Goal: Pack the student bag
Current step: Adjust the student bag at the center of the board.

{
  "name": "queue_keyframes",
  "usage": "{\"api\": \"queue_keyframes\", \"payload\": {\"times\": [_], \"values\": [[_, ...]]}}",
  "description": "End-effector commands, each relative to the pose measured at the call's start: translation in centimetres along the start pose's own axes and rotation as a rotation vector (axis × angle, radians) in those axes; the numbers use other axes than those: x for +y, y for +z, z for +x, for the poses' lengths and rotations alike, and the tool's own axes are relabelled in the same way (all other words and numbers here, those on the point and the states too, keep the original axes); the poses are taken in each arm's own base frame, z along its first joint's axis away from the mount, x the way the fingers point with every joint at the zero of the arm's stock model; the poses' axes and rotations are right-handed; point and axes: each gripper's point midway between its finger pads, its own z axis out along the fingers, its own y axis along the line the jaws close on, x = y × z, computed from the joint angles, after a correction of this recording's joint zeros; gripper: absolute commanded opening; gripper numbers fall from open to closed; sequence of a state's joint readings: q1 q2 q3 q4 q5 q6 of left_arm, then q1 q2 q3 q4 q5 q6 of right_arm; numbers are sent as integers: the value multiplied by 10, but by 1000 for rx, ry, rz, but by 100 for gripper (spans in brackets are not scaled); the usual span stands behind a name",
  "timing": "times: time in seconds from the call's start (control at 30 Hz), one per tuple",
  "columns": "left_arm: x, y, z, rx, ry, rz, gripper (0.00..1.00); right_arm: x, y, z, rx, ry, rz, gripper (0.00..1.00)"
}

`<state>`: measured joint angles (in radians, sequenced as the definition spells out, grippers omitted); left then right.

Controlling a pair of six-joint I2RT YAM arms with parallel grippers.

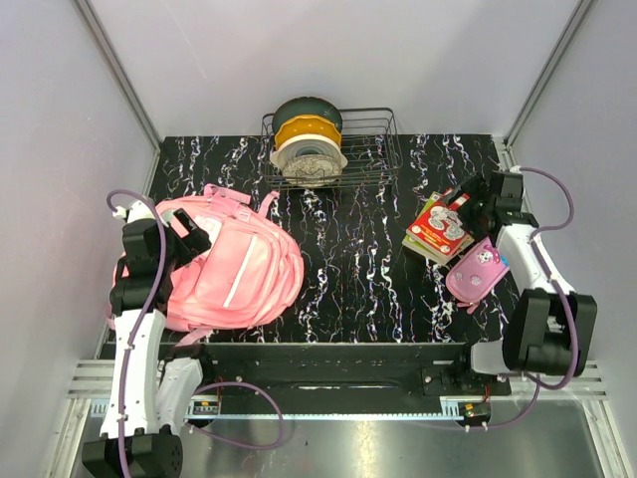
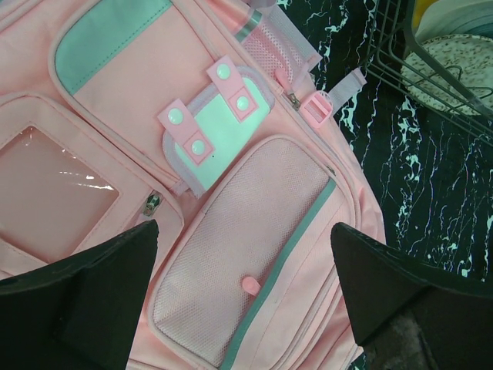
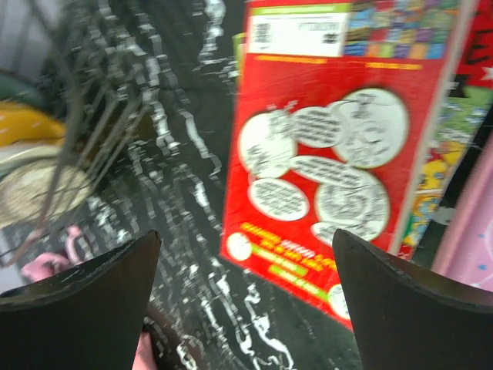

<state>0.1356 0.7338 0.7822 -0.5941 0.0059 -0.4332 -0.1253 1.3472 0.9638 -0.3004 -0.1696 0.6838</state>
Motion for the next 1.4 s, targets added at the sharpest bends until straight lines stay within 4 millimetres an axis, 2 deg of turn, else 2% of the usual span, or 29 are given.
{"api": "queue_keyframes", "payload": {"times": [0.0, 0.1, 0.13, 0.2, 0.23, 0.27, 0.33, 0.37, 0.4, 0.43, 0.53, 0.57, 0.6, 0.63, 0.67, 0.7, 0.77, 0.93, 1.07, 1.27, 1.37], "values": [[-8, -5, -12, -35, 19, 38, 99, -40, 17, -14, -52, 59, 221, 100], [-10, -4, -13, -41, 15, 51, 99, -51, 27, 0, -13, 72, 239, 100], [-12, -4, -13, -41, 16, 62, 99, -46, 30, 3, 9, 62, 206, 100], [-12, -2, -13, -36, 16, 62, 99, -26, 30, 19, 107, -22, 82, 99], [-12, -2, -13, -35, 14, 60, 99, -9, 30, 20, 109, -74, -2, 100], [-11, -1, -13, -29, 10, 54, 99, 17, 22, 33, 137, -141, -95, 100], [-9, 0, -13, -30, -3, 41, 99, 41, 12, 45, 152, -264, -178, 100], [-8, 1, -13, -29, -6, 39, 99, 61, 4, 63, 204, -322, -266, 100], [-7, 1, -12, -24, -6, 37, 99, 77, -1, 68, 222, -338, -338, 100], [-8, 1, -12, -25, -7, 37, 99, 93, -13, 84, 300, -342, -454, 100], [-5, 1, -13, -28, -11, 24, 99, 123, -20, 125, 412, -371, -577, 96], [-4, 2, -13, -27, -9, 22, 99, 127, -15, 144, 451, -402, -584, 96], [-3, 1, -13, -29, -14, 18, 99, 143, -21, 168, 495, -446, -620, 96], [-4, 1, -13, -29, -14, 20, 99, 150, -22, 183, 533, -465, -638, 96], [-3, 2, -13, -29, -16, 18, 99, 156, -13, 196, 577, -462, -633, 96], [-4, 1, -13, -30, -15, 19, 99, 164, -16, 217, 622, -480, -648, 96], [-3, 1, -13, -31, -17, 17, 99, 171, -1, 234, 644, -474, -616, 96], [-3, 0, -11, -31, -21, 24, 99, 197, 1, 297, 760, -542, -665, 97], [-2, -1, -11, -36, -19, 21, 99, 209, 15, 331, 810, -536, -666, 99], [-2, -1, -11, -33, -19, 23, 99, 203, 47, 349, 816, -497, -576, 100], [-3, -1, -11, -33, -17, 24, 99, 201, 50, 363, 852, -475, -587, 100]]}}
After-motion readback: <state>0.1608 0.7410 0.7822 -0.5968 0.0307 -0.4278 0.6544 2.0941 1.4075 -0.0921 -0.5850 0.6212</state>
